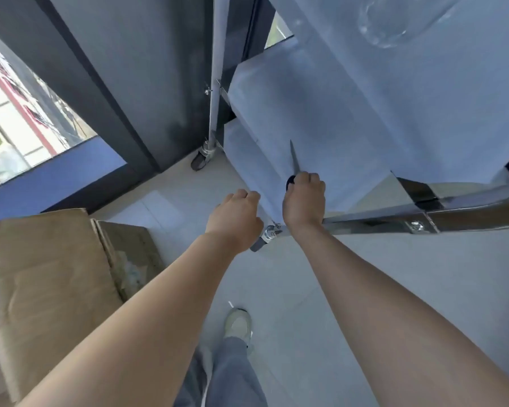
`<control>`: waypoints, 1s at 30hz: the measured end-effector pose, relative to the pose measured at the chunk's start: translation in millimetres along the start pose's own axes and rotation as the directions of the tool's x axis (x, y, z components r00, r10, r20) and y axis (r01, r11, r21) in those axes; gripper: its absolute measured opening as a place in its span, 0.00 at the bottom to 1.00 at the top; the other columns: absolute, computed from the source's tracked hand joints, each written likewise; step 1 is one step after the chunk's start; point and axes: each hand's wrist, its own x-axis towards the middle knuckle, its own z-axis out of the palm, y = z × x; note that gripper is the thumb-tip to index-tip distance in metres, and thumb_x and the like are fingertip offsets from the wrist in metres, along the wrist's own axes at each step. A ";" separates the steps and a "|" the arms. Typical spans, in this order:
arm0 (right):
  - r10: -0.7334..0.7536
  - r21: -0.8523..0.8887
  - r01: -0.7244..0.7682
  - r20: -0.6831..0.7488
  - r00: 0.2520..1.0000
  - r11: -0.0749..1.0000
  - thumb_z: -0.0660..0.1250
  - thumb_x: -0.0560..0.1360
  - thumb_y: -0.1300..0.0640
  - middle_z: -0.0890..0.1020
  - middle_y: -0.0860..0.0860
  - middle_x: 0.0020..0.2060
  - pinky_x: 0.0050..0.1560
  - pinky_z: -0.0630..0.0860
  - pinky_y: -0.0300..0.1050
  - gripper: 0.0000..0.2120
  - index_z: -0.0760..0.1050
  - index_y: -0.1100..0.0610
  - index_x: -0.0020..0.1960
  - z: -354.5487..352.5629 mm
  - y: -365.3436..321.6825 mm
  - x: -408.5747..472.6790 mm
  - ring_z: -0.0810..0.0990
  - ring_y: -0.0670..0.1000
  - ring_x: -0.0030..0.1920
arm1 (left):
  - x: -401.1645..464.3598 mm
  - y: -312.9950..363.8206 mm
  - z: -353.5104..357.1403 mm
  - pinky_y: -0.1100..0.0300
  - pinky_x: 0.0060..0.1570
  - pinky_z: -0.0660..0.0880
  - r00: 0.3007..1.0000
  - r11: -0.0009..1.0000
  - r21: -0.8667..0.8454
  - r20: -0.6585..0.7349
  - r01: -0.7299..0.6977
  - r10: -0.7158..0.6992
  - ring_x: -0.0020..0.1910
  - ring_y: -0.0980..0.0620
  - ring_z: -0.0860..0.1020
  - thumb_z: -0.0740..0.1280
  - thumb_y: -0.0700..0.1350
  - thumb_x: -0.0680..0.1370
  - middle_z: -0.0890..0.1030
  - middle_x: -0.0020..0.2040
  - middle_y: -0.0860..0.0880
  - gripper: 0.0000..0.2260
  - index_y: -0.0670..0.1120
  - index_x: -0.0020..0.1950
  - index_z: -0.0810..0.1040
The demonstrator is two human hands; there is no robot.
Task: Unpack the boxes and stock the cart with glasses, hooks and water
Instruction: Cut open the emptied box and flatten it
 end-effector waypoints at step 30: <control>-0.230 0.274 0.161 0.241 0.943 0.948 0.63 0.73 0.61 0.77 0.57 0.45 0.40 0.63 0.45 0.05 0.71 0.60 0.49 -40.8 -38.3 -103.1 0.71 0.55 0.42 | -109.3 -6.0 -34.9 0.57 0.59 0.63 0.954 0.986 -0.020 -0.251 0.167 -0.167 0.62 0.45 0.69 0.57 0.41 0.79 0.72 0.63 0.45 0.16 0.43 0.67 0.68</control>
